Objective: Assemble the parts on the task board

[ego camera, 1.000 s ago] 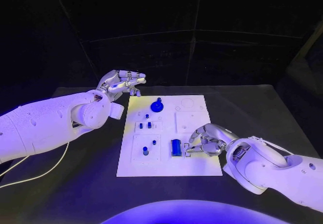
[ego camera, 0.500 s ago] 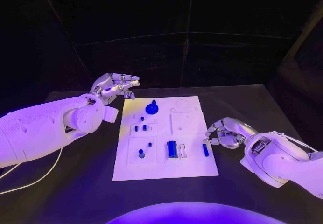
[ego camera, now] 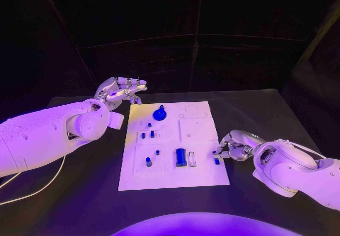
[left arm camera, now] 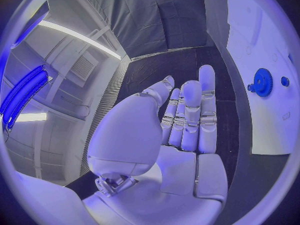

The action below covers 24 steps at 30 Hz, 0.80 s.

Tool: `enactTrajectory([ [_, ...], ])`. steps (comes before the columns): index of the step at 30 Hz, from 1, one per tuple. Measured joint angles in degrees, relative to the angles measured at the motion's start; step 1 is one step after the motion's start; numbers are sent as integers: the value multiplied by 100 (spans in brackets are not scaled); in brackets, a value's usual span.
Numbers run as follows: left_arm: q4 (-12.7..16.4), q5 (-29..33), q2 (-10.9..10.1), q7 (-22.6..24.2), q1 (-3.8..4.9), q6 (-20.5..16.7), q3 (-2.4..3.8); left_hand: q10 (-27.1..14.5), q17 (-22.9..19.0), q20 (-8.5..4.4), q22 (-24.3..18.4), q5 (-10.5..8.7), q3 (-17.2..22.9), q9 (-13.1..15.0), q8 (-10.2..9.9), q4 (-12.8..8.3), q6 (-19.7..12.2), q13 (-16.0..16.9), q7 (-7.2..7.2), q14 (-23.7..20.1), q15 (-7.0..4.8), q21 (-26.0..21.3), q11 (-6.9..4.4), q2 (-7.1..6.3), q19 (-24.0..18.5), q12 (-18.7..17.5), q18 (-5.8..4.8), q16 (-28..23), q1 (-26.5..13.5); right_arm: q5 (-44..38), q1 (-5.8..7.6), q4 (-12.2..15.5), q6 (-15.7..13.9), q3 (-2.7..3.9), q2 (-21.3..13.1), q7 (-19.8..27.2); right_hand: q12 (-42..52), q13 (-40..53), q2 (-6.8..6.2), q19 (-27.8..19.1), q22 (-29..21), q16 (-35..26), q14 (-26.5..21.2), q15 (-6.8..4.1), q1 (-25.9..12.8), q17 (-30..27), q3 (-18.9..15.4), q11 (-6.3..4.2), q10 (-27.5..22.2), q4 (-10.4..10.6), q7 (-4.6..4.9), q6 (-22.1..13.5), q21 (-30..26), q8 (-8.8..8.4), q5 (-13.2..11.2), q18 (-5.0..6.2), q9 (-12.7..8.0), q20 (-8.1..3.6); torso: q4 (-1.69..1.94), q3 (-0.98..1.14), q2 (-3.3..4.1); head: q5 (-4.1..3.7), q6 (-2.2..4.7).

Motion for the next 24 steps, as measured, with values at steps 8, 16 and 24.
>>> enactTrajectory([
  [8, -2, 0, -4, 0, 0, 5, -1, 0, 0, 0, 0, 0, 0, 0, 0, 0, 0, 0, 0, 0, 0, 0, 0, 0, 0, 0, 0, 0, 0, -187, -29, -11, 229, 0, 94, -252, 64, 55, -12, 20, 0, 0, -13, -30, -11, 0, -28, 0, 40, 28, -32, 36, 23, 0, 67, -1, 0, -20, 1, -1, 1, 7, 1],
  [16, -4, 0, -7, -1, -4, 7, -3, 0, 0, 0, 0, 0, 0, 0, 0, 0, 0, 0, 0, 0, 0, 0, 0, 0, 0, 0, 0, 0, 0, -393, -31, -70, 294, 7, 161, -387, 160, 138, -41, 20, -1, 0, -13, -30, 23, -1, -52, -31, 71, 3, -48, 102, 48, -23, 59, 0, 29, -20, 9, -1, 8, 1, -5],
  [24, -5, 0, -9, -2, -7, 11, -3, 0, 0, 0, 1, 0, 0, 0, 0, 0, 0, 0, 0, 0, 0, 0, 0, 0, 0, 0, 0, 0, 0, -779, -46, -133, 438, 29, 388, -445, 251, 213, -77, 20, -1, 25, 8, -50, 471, -1, 29, -29, 112, -315, -38, 156, 81, -54, -349, 0, 89, -20, 10, 1, 13, 2, -19],
])
